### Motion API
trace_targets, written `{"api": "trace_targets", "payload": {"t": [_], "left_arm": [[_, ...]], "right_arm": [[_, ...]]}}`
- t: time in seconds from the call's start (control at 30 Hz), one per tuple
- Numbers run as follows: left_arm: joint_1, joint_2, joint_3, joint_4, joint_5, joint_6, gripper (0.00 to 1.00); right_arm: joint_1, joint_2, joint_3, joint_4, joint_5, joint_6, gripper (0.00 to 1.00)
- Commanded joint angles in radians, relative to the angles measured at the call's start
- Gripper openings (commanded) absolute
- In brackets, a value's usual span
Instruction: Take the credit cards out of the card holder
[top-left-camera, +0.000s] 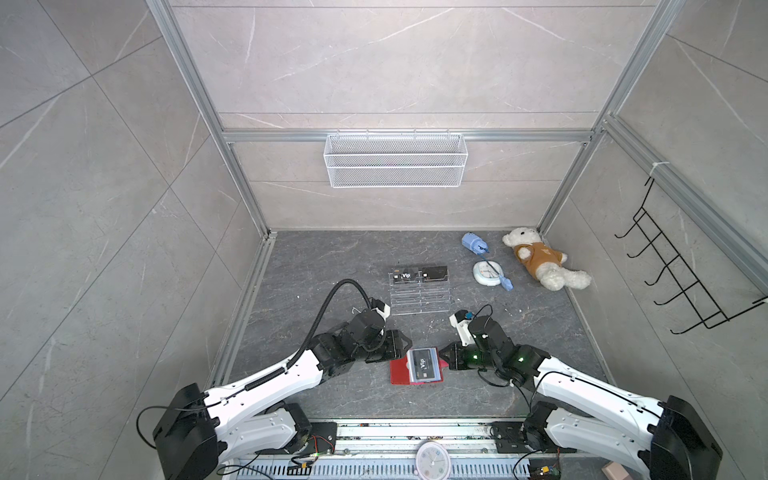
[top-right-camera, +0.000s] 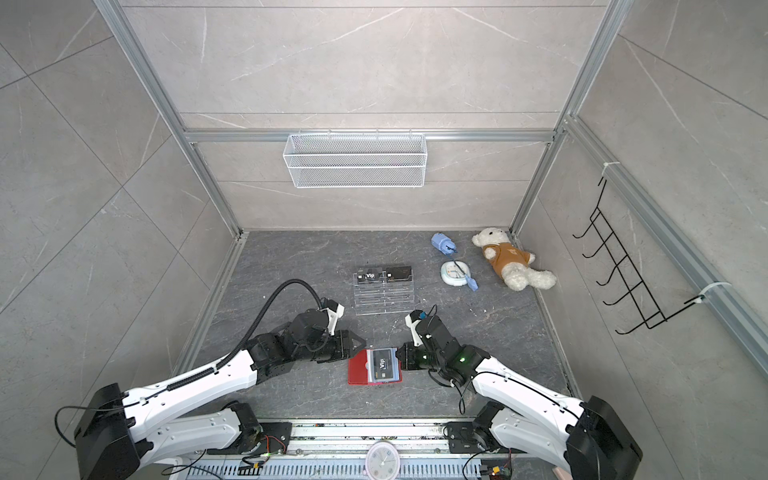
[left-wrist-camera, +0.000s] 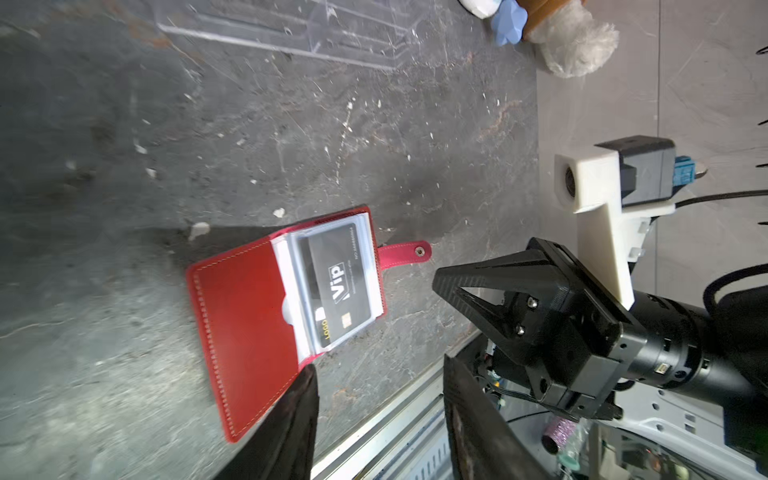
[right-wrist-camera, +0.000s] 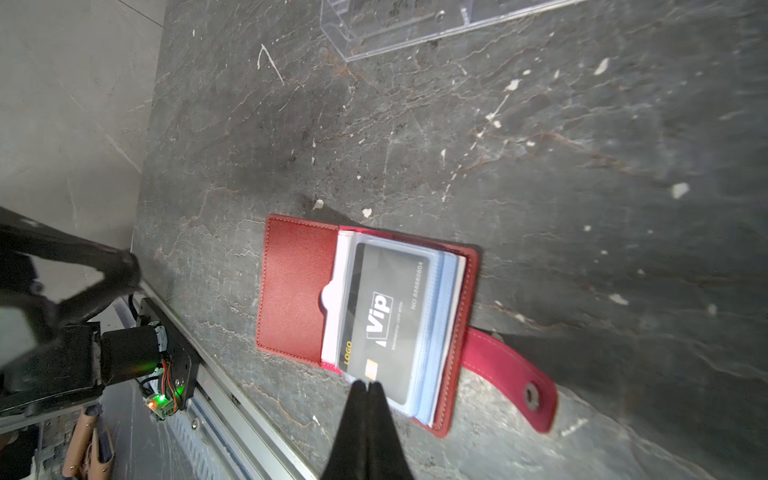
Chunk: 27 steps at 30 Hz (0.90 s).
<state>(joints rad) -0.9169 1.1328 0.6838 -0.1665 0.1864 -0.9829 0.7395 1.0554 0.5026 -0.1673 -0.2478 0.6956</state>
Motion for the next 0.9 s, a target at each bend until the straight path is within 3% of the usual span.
{"api": "trace_targets", "payload": {"t": [0.0, 0.3, 0.87], "left_arm": [[-0.004, 0.04, -0.088, 0.209, 0.114, -0.109, 0.51], [-0.005, 0.225, -0.238, 0.582, 0.163, -0.274, 0.44], [-0.004, 0.313, -0.263, 0.663, 0.153, -0.288, 0.41]], "right_arm": [[0.005, 0.055, -0.013, 0.089, -0.027, 0.024, 0.02], [0.0, 0.239, -0.025, 0.217, -0.061, 0.022, 0.02], [-0.01, 0.327, -0.077, 0.281, -0.038, 0.02, 0.01]]}}
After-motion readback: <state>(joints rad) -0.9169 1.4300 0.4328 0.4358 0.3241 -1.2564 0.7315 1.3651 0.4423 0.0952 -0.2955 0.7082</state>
